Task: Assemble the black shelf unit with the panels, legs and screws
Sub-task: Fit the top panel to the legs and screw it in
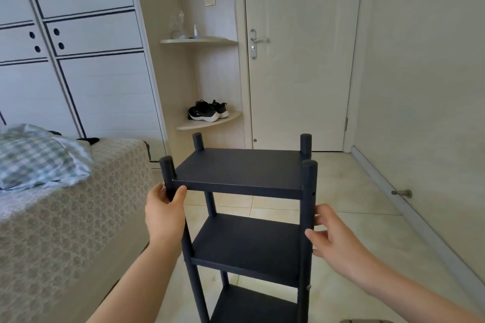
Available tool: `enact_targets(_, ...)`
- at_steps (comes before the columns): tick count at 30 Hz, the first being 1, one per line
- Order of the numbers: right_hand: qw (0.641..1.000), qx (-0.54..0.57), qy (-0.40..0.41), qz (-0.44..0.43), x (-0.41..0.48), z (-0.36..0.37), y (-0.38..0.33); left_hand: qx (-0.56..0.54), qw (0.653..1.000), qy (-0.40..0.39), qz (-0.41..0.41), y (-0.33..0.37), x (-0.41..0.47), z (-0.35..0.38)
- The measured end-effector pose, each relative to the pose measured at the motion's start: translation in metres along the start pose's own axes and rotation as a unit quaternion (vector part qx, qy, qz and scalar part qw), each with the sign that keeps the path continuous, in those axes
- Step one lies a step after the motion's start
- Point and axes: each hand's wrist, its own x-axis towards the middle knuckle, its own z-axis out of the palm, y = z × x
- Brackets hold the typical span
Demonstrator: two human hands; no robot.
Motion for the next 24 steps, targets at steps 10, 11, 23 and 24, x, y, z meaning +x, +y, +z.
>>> enact_targets(10, 1.0, 0.024, -0.004, 0.017, -0.024, 0.001, -0.01, -0.063, 0.997, -0.005, -0.043, -0.003, -0.014, 0.025)
enact_targets(11, 1.0, 0.023, -0.003, 0.02, -0.024, 0.001, -0.011, -0.063, 0.997, -0.005, -0.046, -0.003, -0.015, 0.025)
enact_targets(23, 0.996, 0.081, -0.018, 0.029, -0.038, 0.003, -0.016, -0.121, 0.888, -0.425, -0.125, -0.008, -0.082, 0.047)
enact_targets(24, 0.995, 0.087, -0.02, 0.036, -0.037, 0.003, -0.015, -0.124, 0.877, -0.448, -0.123, -0.009, -0.085, 0.049)
